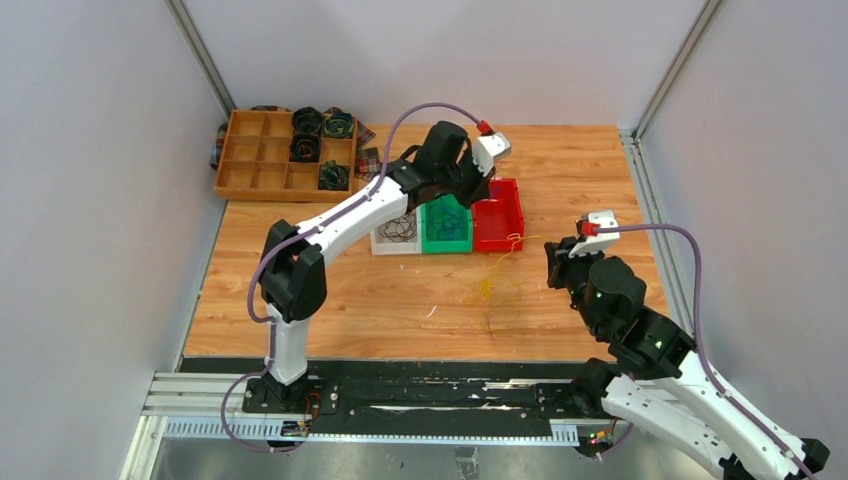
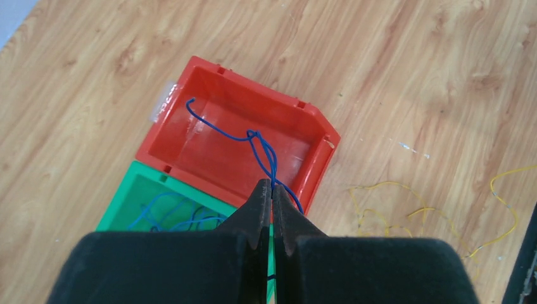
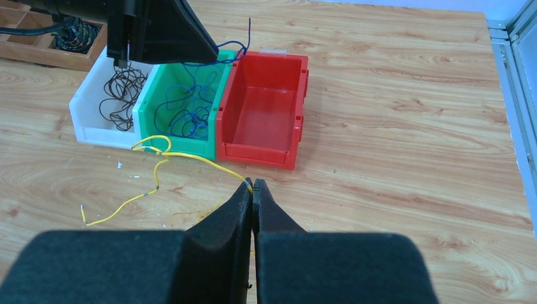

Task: Untangle the cables
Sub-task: Place the cable in the bin.

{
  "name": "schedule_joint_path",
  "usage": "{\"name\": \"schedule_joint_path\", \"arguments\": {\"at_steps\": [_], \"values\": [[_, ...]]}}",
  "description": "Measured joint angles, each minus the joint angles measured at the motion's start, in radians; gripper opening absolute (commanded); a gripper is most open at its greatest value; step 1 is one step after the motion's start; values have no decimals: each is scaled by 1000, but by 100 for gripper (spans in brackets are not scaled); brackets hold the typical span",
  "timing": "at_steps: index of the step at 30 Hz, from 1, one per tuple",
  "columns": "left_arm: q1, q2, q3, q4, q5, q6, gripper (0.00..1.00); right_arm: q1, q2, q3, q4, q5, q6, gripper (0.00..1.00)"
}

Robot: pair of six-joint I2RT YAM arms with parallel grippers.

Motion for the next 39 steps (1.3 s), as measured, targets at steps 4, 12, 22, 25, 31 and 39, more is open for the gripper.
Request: {"name": "schedule_joint_path", "arguments": {"at_steps": [4,12,22,25,31,39], "values": [[-1,8,-13,18,-11,-25,0,0,-2,-2,0,0,0,1],[70,-10,-241,99,-115,36,0,0,-7,-12,0,3,0,0],[72,17,-303,93,-218,221,22,-13,15,-12,0,4,16,1],[70,52,-256,59,-215,254,86,-13,29,-12,0,3,18,1],[97,16,-122,-180,-21,338,98,-28,52,-11,0,-18,19,1],[121,-290,-100,-455,331,451,98,-75,174,25,37,-161,25,1]]}}
